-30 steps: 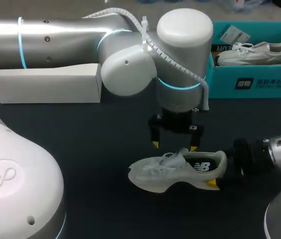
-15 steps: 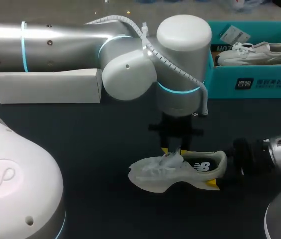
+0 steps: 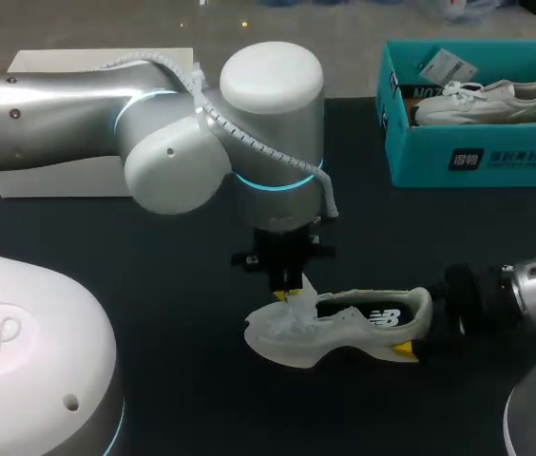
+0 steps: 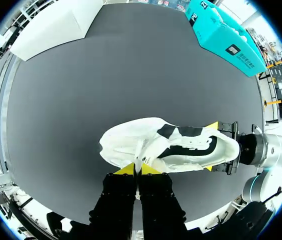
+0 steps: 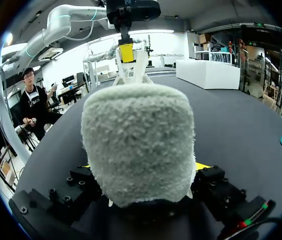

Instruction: Take the shoe out of the shoebox, open the shoe tongue, remove and reinsert the insole, then place the shoe into the shoebox

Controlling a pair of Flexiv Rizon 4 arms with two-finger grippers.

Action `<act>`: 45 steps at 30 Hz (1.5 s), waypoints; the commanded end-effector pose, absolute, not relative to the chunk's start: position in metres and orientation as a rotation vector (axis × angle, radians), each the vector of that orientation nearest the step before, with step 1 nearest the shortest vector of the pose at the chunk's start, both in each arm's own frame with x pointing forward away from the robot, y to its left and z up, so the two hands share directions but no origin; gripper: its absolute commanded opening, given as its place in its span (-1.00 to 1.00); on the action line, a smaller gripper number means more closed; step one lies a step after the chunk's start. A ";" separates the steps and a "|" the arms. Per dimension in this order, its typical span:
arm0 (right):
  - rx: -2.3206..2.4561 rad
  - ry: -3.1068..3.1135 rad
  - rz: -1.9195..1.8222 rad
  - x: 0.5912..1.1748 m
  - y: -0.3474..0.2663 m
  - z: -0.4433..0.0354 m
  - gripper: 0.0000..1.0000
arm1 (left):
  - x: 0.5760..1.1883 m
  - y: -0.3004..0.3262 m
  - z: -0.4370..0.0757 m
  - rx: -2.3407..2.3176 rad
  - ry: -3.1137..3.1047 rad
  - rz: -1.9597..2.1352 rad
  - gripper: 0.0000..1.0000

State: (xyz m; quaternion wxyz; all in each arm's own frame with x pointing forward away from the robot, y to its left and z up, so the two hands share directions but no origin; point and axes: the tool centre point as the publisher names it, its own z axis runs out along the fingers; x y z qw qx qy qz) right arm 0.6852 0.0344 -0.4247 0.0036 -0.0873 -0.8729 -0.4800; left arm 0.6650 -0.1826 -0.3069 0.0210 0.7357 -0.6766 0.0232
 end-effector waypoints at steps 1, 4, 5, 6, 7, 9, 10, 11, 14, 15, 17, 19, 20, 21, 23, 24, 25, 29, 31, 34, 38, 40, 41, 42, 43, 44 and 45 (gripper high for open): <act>-0.276 -2.741 -1.502 0.684 0.034 -0.425 -1.00 | 0.671 -0.142 -0.316 2.271 -2.012 0.149 -1.00; -0.276 -2.741 -1.502 0.684 0.034 -0.425 -1.00 | 0.675 -0.136 -0.321 2.306 -1.999 0.119 -1.00; -0.276 -2.741 -1.502 0.684 0.034 -0.425 -1.00 | 0.676 -0.134 -0.324 2.298 -1.992 0.121 -1.00; -0.276 -2.741 -1.502 0.684 0.034 -0.425 -1.00 | 0.677 -0.132 -0.326 2.301 -1.982 0.105 -1.00; -0.276 -2.741 -1.502 0.684 0.034 -0.425 -1.00 | 0.678 -0.129 -0.330 2.302 -1.968 0.103 -1.00; -0.276 -2.741 -1.502 0.684 0.034 -0.425 -1.00 | 0.679 -0.127 -0.337 2.295 -1.949 0.081 -1.00; -0.276 -2.741 -1.502 0.684 0.034 -0.425 -1.00 | 0.680 -0.126 -0.340 2.287 -1.941 0.068 -1.00; -0.276 -2.741 -1.502 0.684 0.034 -0.425 -1.00 | 0.680 -0.126 -0.342 2.269 -1.946 0.063 -1.00; -0.276 -2.741 -1.502 0.684 0.034 -0.425 -1.00 | 0.679 -0.137 -0.336 2.140 -2.033 0.140 -0.07; -0.276 -2.741 -1.502 0.684 0.034 -0.425 -1.00 | 0.679 -0.141 -0.332 2.086 -2.081 0.173 1.00; -0.276 -2.741 -1.502 0.684 0.034 -0.425 -1.00 | 0.679 -0.148 -0.325 1.951 -2.180 0.244 1.00; -0.276 -2.741 -1.502 0.684 0.034 -0.425 -1.00 | 0.679 -0.154 -0.319 1.811 -2.262 0.292 1.00; -0.276 -2.741 -1.502 0.684 0.034 -0.425 -1.00 | 0.681 -0.155 -0.317 1.733 -2.312 0.292 1.00; -0.276 -2.741 -1.502 0.684 0.034 -0.425 -1.00 | 0.683 -0.157 -0.315 1.613 -2.359 0.280 1.00; -0.276 -2.741 -1.502 0.684 0.034 -0.425 -1.00 | 0.689 -0.159 -0.313 1.434 -2.446 0.190 1.00; -0.276 -2.741 -1.502 0.684 0.034 -0.425 -1.00 | 0.692 -0.160 -0.312 1.341 -2.502 0.163 1.00; -0.276 -2.741 -1.502 0.684 0.034 -0.425 -1.00 | 0.696 -0.160 -0.309 1.260 -2.542 0.123 1.00; -0.276 -2.741 -1.502 0.684 0.034 -0.425 -1.00 | 0.702 -0.166 -0.286 0.728 -2.772 -0.046 1.00; -0.276 -2.741 -1.502 0.684 0.034 -0.425 -1.00 | 0.702 -0.173 -0.273 0.479 -2.814 -0.164 1.00; -0.276 -2.741 -1.502 0.684 0.034 -0.425 -1.00 | 0.700 -0.184 -0.256 0.170 -2.859 -0.319 1.00; -0.276 -2.741 -1.502 0.684 0.034 -0.425 -1.00 | 0.700 -0.200 -0.241 0.036 -2.891 -0.518 1.00; -0.276 -2.741 -1.502 0.684 0.034 -0.425 -1.00 | 0.701 -0.204 -0.240 0.072 -2.909 -0.582 1.00; -0.276 -2.741 -1.502 0.684 0.034 -0.425 -1.00 | 0.701 -0.204 -0.240 0.072 -2.909 -0.582 1.00; -0.276 -2.741 -1.502 0.684 0.034 -0.425 -1.00 | 0.701 -0.204 -0.240 0.072 -2.909 -0.582 1.00; -0.276 -2.741 -1.502 0.684 0.034 -0.425 -1.00 | 0.701 -0.204 -0.240 0.072 -2.909 -0.582 1.00; -0.276 -2.741 -1.502 0.684 0.034 -0.425 -1.00 | 0.701 -0.204 -0.240 0.072 -2.909 -0.582 1.00; -0.276 -2.741 -1.502 0.684 0.034 -0.425 -1.00 | 0.701 -0.204 -0.240 0.072 -2.909 -0.582 1.00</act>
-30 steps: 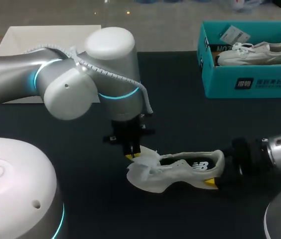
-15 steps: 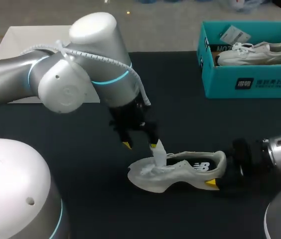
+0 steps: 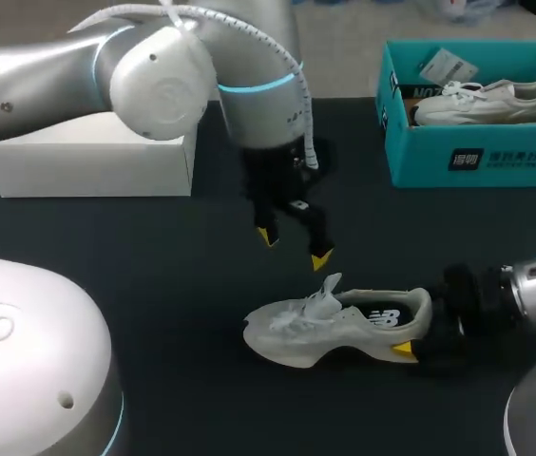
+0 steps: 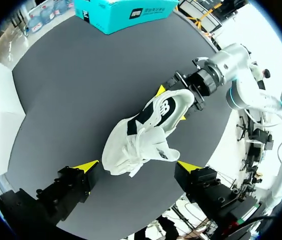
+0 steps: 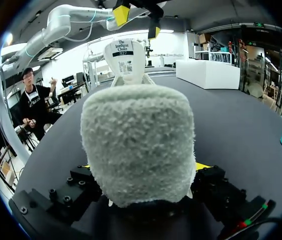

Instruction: Take the shoe out of the shoebox, open the shoe tongue, remove and reinsert the insole, then place the shoe into the shoebox

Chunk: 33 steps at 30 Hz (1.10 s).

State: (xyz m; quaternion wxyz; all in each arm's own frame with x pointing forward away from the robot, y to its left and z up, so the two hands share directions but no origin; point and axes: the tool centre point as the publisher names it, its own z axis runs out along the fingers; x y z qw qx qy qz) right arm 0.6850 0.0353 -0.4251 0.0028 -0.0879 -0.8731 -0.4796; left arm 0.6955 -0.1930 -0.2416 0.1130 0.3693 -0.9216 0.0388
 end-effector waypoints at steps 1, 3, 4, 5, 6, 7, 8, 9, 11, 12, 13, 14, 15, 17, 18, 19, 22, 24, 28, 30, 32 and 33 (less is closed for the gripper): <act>-0.276 -2.741 -1.502 0.684 0.034 -0.425 -1.00 | 0.701 -0.204 -0.240 0.072 -2.909 -0.582 1.00; -0.276 -2.741 -1.502 0.684 0.034 -0.425 -1.00 | 0.701 -0.204 -0.240 0.072 -2.909 -0.582 1.00; -0.276 -2.741 -1.502 0.684 0.034 -0.425 -1.00 | 0.701 -0.207 -0.241 0.116 -2.941 -0.534 1.00; -0.276 -2.741 -1.502 0.684 0.034 -0.425 -1.00 | 0.702 -0.210 -0.242 0.158 -2.964 -0.453 1.00; -0.276 -2.741 -1.502 0.684 0.034 -0.425 -1.00 | 0.702 -0.214 -0.243 0.187 -3.008 -0.372 1.00; -0.276 -2.741 -1.502 0.684 0.034 -0.425 -1.00 | 0.704 -0.217 -0.243 0.211 -3.033 -0.334 1.00; -0.276 -2.741 -1.502 0.684 0.034 -0.425 -1.00 | 0.705 -0.220 -0.243 0.229 -3.041 -0.313 1.00; -0.276 -2.741 -1.502 0.684 0.034 -0.425 -1.00 | 0.705 -0.224 -0.242 0.237 -3.063 -0.274 0.94; -0.276 -2.741 -1.502 0.684 0.034 -0.425 -1.00 | 0.704 -0.229 -0.238 0.262 -3.089 -0.270 -1.00; -0.276 -2.741 -1.502 0.684 0.034 -0.425 -1.00 | 0.703 -0.230 -0.235 0.265 -3.106 -0.257 -1.00; -0.276 -2.741 -1.502 0.684 0.034 -0.425 -1.00 | 0.702 -0.232 -0.233 0.271 -3.118 -0.255 -1.00; -0.276 -2.741 -1.502 0.684 0.034 -0.425 -1.00 | 0.702 -0.233 -0.231 0.279 -3.129 -0.256 -1.00; -0.276 -2.741 -1.502 0.684 0.034 -0.425 -1.00 | 0.701 -0.236 -0.229 0.289 -3.162 -0.228 -1.00; -0.276 -2.741 -1.502 0.684 0.034 -0.425 -1.00 | 0.700 -0.240 -0.228 0.305 -3.190 -0.171 -1.00; -0.276 -2.741 -1.502 0.684 0.034 -0.425 -1.00 | 0.699 -0.242 -0.228 0.309 -3.202 -0.130 -1.00; -0.276 -2.741 -1.502 0.684 0.034 -0.425 -1.00 | 0.698 -0.243 -0.229 0.322 -3.214 -0.090 -1.00; -0.276 -2.741 -1.502 0.684 0.034 -0.425 -1.00 | 0.697 -0.245 -0.233 0.387 -3.237 0.100 -1.00; -0.276 -2.741 -1.502 0.684 0.034 -0.425 -1.00 | 0.697 -0.245 -0.236 0.426 -3.241 0.196 -1.00; -0.276 -2.741 -1.502 0.684 0.034 -0.425 -1.00 | 0.696 -0.249 -0.241 0.406 -3.244 0.291 -1.00; -0.276 -2.741 -1.502 0.684 0.034 -0.425 -1.00 | 0.698 -0.256 -0.245 0.360 -3.215 0.255 -1.00; -0.276 -2.741 -1.502 0.684 0.034 -0.425 -1.00 | 0.698 -0.265 -0.249 0.277 -3.178 0.155 -1.00; -0.276 -2.741 -1.502 0.684 0.034 -0.425 -1.00 | 0.698 -0.265 -0.249 0.277 -3.178 0.155 -1.00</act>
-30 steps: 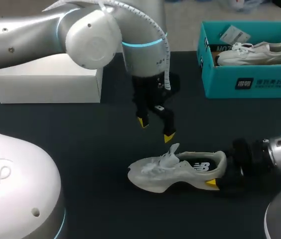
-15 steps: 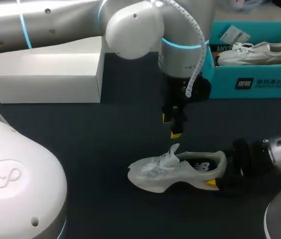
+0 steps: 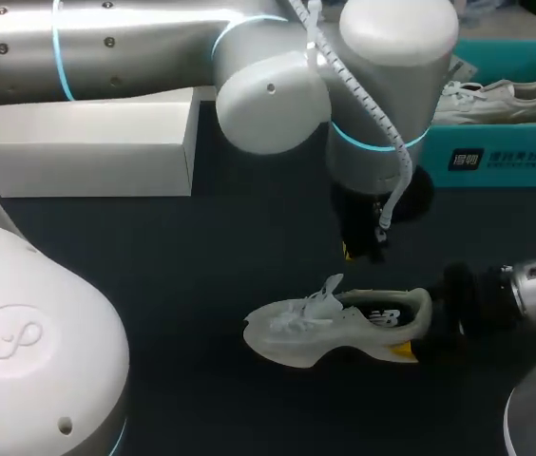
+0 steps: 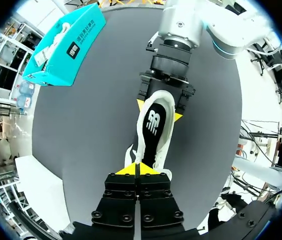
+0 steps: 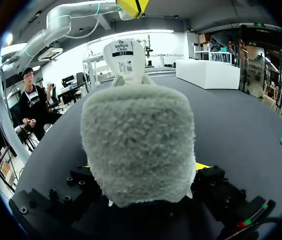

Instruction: Take the shoe out of the shoebox, open the shoe tongue, remove and reinsert the insole, then place the shoe into the shoebox

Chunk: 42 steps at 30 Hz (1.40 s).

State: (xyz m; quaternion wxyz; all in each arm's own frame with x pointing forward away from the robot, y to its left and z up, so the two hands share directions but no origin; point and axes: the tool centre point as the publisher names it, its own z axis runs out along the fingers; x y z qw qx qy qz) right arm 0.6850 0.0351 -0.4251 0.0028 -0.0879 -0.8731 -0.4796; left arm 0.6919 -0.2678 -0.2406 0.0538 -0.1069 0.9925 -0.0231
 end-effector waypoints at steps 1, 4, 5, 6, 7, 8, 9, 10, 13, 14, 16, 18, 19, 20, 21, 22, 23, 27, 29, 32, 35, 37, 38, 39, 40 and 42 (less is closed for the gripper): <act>-0.276 -2.741 -1.502 0.684 0.034 -0.425 -1.00 | 0.698 -0.265 -0.249 -0.268 3.074 -0.150 -1.00; -0.276 -2.741 -1.502 0.684 0.034 -0.425 -1.00 | 0.698 -0.265 -0.249 -0.268 3.074 -0.150 -1.00; -0.276 -2.741 -1.502 0.684 0.034 -0.425 -1.00 | 0.698 -0.265 -0.249 -0.268 3.074 -0.150 -1.00; -0.276 -2.741 -1.502 0.684 0.034 -0.425 -1.00 | 0.698 -0.265 -0.249 -0.268 3.074 -0.150 -1.00; -0.276 -2.741 -1.502 0.684 0.034 -0.425 -1.00 | 0.698 -0.265 -0.249 -0.268 3.074 -0.150 -1.00; -0.276 -2.741 -1.502 0.684 0.034 -0.425 -1.00 | 0.698 -0.265 -0.249 -0.268 3.074 -0.150 -1.00; -0.276 -2.741 -1.502 0.684 0.034 -0.425 -1.00 | 0.698 -0.265 -0.249 -0.268 3.074 -0.150 -1.00; -0.276 -2.741 -1.502 0.684 0.034 -0.425 -1.00 | 0.698 -0.265 -0.249 -0.268 3.074 -0.150 -1.00; -0.276 -2.741 -1.502 0.684 0.034 -0.425 -1.00 | 0.698 -0.265 -0.249 -0.268 3.074 -0.150 -1.00; -0.276 -2.741 -1.502 0.684 0.034 -0.425 -1.00 | 0.699 -0.267 -0.248 -0.247 3.072 -0.211 -1.00; -0.276 -2.741 -1.502 0.684 0.034 -0.425 -1.00 | 0.701 -0.271 -0.252 -0.222 3.053 -0.275 -1.00; -0.276 -2.741 -1.502 0.684 0.034 -0.425 -1.00 | 0.699 -0.276 -0.256 -0.183 3.058 -0.338 -1.00; -0.276 -2.741 -1.502 0.684 0.034 -0.425 -1.00 | 0.697 -0.279 -0.258 -0.162 3.051 -0.366 -1.00; -0.276 -2.741 -1.502 0.684 0.034 -0.425 -1.00 | 0.695 -0.282 -0.261 -0.149 3.065 -0.367 -1.00; -0.276 -2.741 -1.502 0.684 0.034 -0.425 -1.00 | 0.693 -0.285 -0.264 -0.139 3.070 -0.363 -1.00; -0.276 -2.741 -1.502 0.684 0.034 -0.425 -1.00 | 0.692 -0.288 -0.267 -0.122 3.078 -0.365 -1.00; -0.276 -2.741 -1.502 0.684 0.034 -0.425 -1.00 | 0.691 -0.291 -0.272 -0.106 3.095 -0.364 -1.00; -0.276 -2.741 -1.502 0.684 0.034 -0.425 -1.00 | 0.684 -0.307 -0.292 -0.036 3.138 -0.400 -1.00; -0.276 -2.741 -1.502 0.684 0.034 -0.425 -1.00 | 0.682 -0.315 -0.303 -0.013 3.149 -0.404 -1.00; -0.276 -2.741 -1.502 0.684 0.034 -0.425 -1.00 | 0.683 -0.327 -0.319 0.014 3.182 -0.409 -1.00; -0.276 -2.741 -1.502 0.684 0.034 -0.425 -1.00 | 0.685 -0.337 -0.329 0.053 3.207 -0.374 -1.00; -0.276 -2.741 -1.502 0.684 0.034 -0.425 -1.00 | 0.686 -0.342 -0.332 0.076 3.214 -0.358 -1.00; -0.276 -2.741 -1.502 0.684 0.034 -0.425 -1.00 | 0.687 -0.344 -0.332 0.089 3.216 -0.359 -1.00; -0.276 -2.741 -1.502 0.684 0.034 -0.425 -1.00 | 0.686 -0.346 -0.333 0.100 3.217 -0.358 -1.00; -0.276 -2.741 -1.502 0.684 0.034 -0.425 -1.00 | 0.685 -0.347 -0.333 0.123 3.217 -0.351 -1.00; -0.276 -2.741 -1.502 0.684 0.034 -0.425 -1.00 | 0.682 -0.348 -0.337 0.160 3.225 -0.337 -1.00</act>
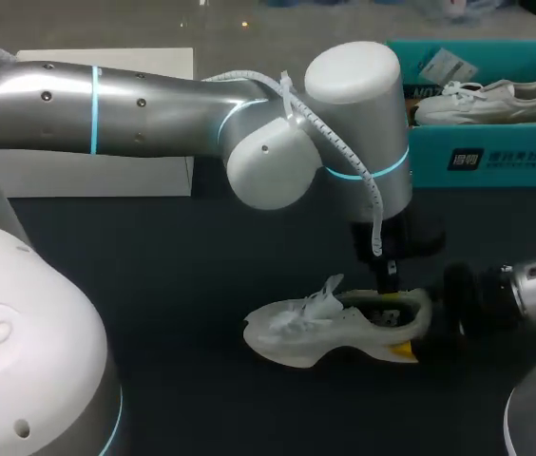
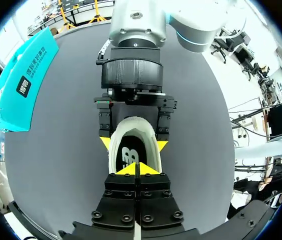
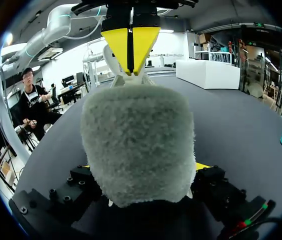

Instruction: Take the shoe out of the shoebox, open the shoe tongue, remove and reinsert the insole, then place the shoe into the shoebox

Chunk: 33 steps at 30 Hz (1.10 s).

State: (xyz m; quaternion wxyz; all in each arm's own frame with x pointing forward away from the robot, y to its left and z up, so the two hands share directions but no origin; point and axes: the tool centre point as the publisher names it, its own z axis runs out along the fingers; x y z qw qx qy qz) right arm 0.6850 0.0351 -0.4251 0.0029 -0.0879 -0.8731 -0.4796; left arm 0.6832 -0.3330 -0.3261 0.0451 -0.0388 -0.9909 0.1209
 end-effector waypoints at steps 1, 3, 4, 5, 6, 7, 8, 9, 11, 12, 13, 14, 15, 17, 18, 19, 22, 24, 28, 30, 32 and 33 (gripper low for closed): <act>-0.276 -2.741 -1.502 0.684 0.034 -0.425 -1.00 | 0.681 -0.347 -0.341 -0.162 -3.010 0.303 -1.00; -0.276 -2.741 -1.502 0.684 0.034 -0.425 -1.00 | 0.678 -0.345 -0.349 -0.171 -3.006 0.283 -1.00; -0.276 -2.741 -1.502 0.684 0.034 -0.425 -1.00 | 0.677 -0.343 -0.353 -0.179 -2.995 0.277 -1.00; -0.276 -2.741 -1.502 0.684 0.034 -0.425 -1.00 | 0.676 -0.341 -0.356 -0.187 -2.993 0.264 -1.00; -0.276 -2.741 -1.502 0.684 0.034 -0.425 -1.00 | 0.674 -0.339 -0.359 -0.200 -2.996 0.259 -1.00; -0.276 -2.741 -1.502 0.684 0.034 -0.425 -1.00 | 0.673 -0.336 -0.362 -0.198 -2.994 0.253 -1.00; -0.276 -2.741 -1.502 0.684 0.034 -0.425 -1.00 | 0.673 -0.334 -0.364 -0.195 -2.992 0.251 -1.00; -0.276 -2.741 -1.502 0.684 0.034 -0.425 -1.00 | 0.673 -0.332 -0.366 -0.185 -2.991 0.252 -1.00; -0.276 -2.741 -1.502 0.684 0.034 -0.425 -1.00 | 0.675 -0.327 -0.370 -0.161 -2.995 0.239 -1.00; -0.276 -2.741 -1.502 0.684 0.034 -0.425 -1.00 | 0.675 -0.325 -0.373 -0.151 -2.994 0.230 -1.00; -0.276 -2.741 -1.502 0.684 0.034 -0.425 -1.00 | 0.676 -0.323 -0.375 -0.145 -3.000 0.212 -1.00; -0.276 -2.741 -1.502 0.684 0.034 -0.425 -1.00 | 0.676 -0.321 -0.376 -0.141 -3.000 0.207 -1.00; -0.276 -2.741 -1.502 0.684 0.034 -0.425 -1.00 | 0.675 -0.318 -0.376 -0.130 -2.990 0.210 -1.00; -0.276 -2.741 -1.502 0.684 0.034 -0.425 -1.00 | 0.672 -0.313 -0.377 -0.122 -2.979 0.200 -1.00; -0.276 -2.741 -1.502 0.684 0.034 -0.425 -1.00 | 0.669 -0.311 -0.377 -0.122 -2.968 0.199 -1.00; -0.276 -2.741 -1.502 0.684 0.034 -0.425 -1.00 | 0.667 -0.309 -0.377 -0.127 -2.963 0.196 -1.00; -0.276 -2.741 -1.502 0.684 0.034 -0.425 -1.00 | 0.658 -0.306 -0.375 -0.137 -2.937 0.217 -1.00; -0.276 -2.741 -1.502 0.684 0.034 -0.425 -1.00 | 0.653 -0.305 -0.373 -0.144 -2.929 0.234 -1.00; -0.276 -2.741 -1.502 0.684 0.034 -0.425 -1.00 | 0.646 -0.304 -0.377 -0.165 -2.919 0.232 -1.00; -0.276 -2.741 -1.502 0.684 0.034 -0.425 -1.00 | 0.648 -0.302 -0.383 -0.166 -2.919 0.216 -1.00; -0.276 -2.741 -1.502 0.684 0.034 -0.425 -1.00 | 0.650 -0.300 -0.389 -0.160 -2.911 0.203 -1.00; -0.276 -2.741 -1.502 0.684 0.034 -0.425 -1.00 | 0.651 -0.300 -0.391 -0.159 -2.907 0.197 -1.00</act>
